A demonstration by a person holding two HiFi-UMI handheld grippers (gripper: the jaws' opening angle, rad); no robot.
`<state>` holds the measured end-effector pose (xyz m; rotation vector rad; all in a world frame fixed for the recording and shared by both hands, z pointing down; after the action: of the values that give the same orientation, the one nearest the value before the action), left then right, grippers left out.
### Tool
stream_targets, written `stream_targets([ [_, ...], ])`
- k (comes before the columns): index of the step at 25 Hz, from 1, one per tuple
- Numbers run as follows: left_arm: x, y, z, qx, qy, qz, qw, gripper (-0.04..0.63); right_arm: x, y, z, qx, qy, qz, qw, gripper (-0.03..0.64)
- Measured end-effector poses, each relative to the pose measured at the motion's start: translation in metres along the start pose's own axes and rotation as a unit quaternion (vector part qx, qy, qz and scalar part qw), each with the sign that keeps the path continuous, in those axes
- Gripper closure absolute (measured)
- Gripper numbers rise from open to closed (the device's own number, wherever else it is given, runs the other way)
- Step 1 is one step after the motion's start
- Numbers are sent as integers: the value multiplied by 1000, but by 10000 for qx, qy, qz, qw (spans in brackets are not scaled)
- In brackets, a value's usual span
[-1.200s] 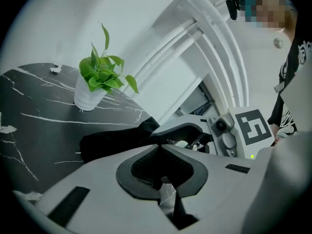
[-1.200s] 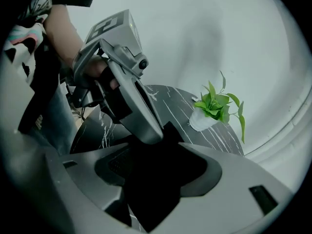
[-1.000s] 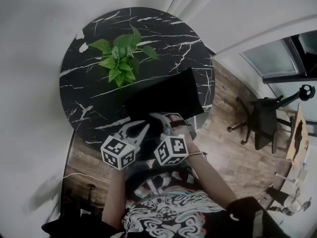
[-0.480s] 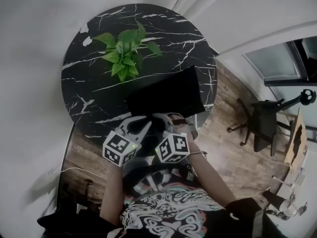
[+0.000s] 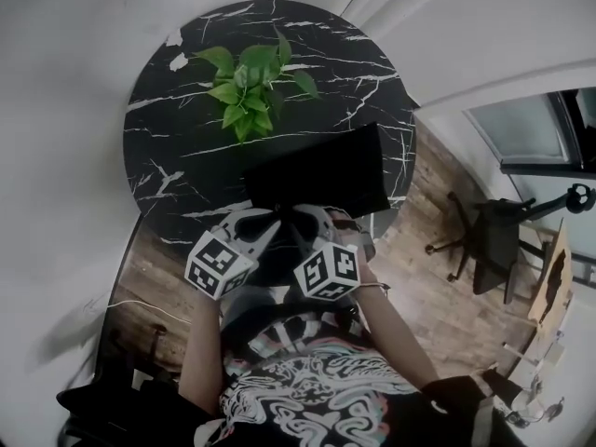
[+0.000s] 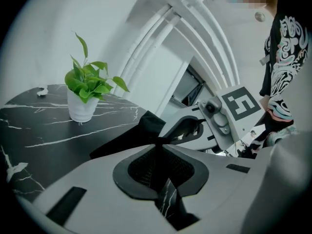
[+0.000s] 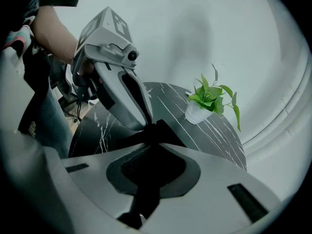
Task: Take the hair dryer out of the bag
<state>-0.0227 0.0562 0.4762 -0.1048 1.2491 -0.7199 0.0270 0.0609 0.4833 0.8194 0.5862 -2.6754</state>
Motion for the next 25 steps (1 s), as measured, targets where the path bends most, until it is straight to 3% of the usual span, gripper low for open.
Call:
stream_targets([
  [4, -10, -30, -7, 381, 19, -460, 9982, 561, -3, 3, -3, -45, 33, 304, 9995, 577],
  [7, -30, -39, 0, 456, -787, 279, 9955, 561, -2, 3, -5, -51, 80, 405, 9991, 577],
  [9, -38, -37, 10, 289, -1130, 735, 9904, 561, -2, 3, -7, -97, 96, 451, 9989, 577],
  [13, -42, -32, 29, -99, -1253, 997, 9870, 561, -2, 6, -11, -250, 129, 562, 9980, 577],
  [20, -40, -22, 59, -344, -1490, 1939, 9690, 560, -9, 11, -21, -452, 198, 902, 9947, 577],
  [25, -39, -15, 76, -563, -1618, 2300, 9580, 421, -21, 12, -29, -455, 135, 1109, 9927, 577],
])
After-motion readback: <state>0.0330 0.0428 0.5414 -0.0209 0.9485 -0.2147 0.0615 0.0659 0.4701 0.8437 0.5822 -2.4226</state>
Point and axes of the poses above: the fingertips, and each gripper's own axes: z forward along the fingers, y to its right, x out of its top, the point moved 3 cm from there along -z, backward along the fingers, and after that the axes turned 5 degrees about y, right-handed, at the moved point
